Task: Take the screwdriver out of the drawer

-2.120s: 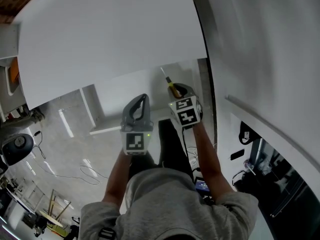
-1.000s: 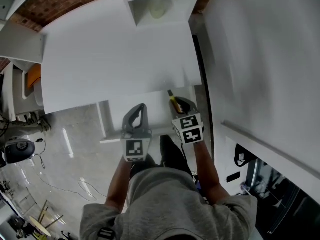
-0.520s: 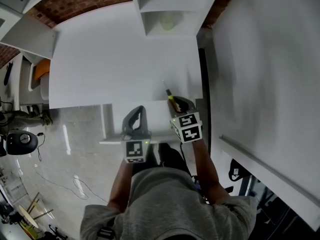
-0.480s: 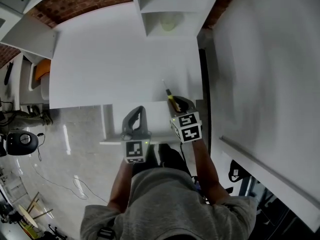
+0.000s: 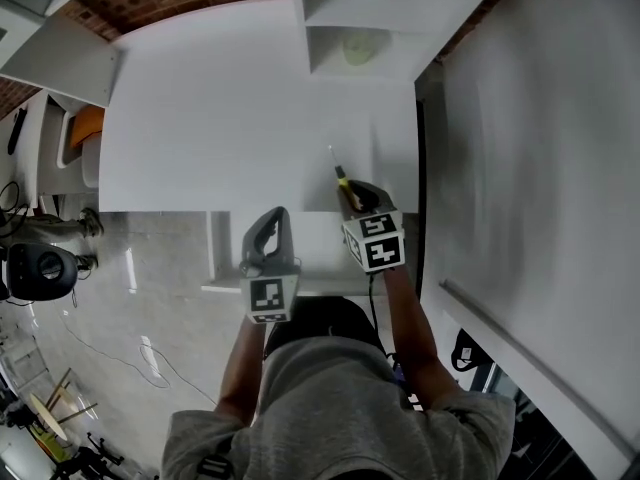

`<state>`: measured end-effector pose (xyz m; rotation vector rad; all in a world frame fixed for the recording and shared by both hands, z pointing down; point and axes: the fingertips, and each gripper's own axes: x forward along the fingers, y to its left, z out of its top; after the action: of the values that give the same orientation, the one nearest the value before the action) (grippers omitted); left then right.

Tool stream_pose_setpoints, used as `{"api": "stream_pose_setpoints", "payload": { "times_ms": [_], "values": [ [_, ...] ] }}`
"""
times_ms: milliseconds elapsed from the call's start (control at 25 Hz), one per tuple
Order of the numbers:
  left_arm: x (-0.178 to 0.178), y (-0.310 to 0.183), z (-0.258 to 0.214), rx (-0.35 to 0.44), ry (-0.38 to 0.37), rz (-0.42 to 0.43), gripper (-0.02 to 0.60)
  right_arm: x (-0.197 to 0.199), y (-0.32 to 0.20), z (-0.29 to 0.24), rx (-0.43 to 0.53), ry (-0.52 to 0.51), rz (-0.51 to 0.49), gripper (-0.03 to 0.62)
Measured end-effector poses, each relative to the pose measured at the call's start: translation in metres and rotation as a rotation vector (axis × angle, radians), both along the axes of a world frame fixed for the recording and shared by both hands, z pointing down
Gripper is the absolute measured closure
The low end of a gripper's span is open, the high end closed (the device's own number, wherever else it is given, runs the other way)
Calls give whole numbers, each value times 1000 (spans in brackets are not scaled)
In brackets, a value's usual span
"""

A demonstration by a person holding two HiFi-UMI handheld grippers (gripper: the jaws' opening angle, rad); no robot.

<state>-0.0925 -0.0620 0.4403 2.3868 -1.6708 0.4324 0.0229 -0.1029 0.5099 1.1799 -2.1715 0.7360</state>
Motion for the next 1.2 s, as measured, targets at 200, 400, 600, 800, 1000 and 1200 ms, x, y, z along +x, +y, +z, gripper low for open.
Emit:
{"api": "stream_pose_setpoints", "payload": {
  "times_ms": [200, 400, 600, 800, 1000, 1200],
  "values": [
    [-4, -19, 16, -28, 15, -9, 569, -5, -22, 23, -38, 21, -8, 517],
    [-11, -39, 32, -55, 26, -8, 569, -13, -41, 47, -69, 55, -15, 517],
    [-18, -53, 50, -81, 35, -11, 569, -22, -56, 71, -116, 78, -31, 517],
    [-21, -63, 62, -112, 40, -6, 569, -23, -66, 91, -154, 107, -33, 517],
    [-22, -68, 72, -137, 52, -9, 569, -24, -72, 107, -180, 128, -24, 516],
    [-24, -73, 80, -140, 51, 2, 569, -26, -76, 116, -200, 139, -17, 514]
  ]
}}
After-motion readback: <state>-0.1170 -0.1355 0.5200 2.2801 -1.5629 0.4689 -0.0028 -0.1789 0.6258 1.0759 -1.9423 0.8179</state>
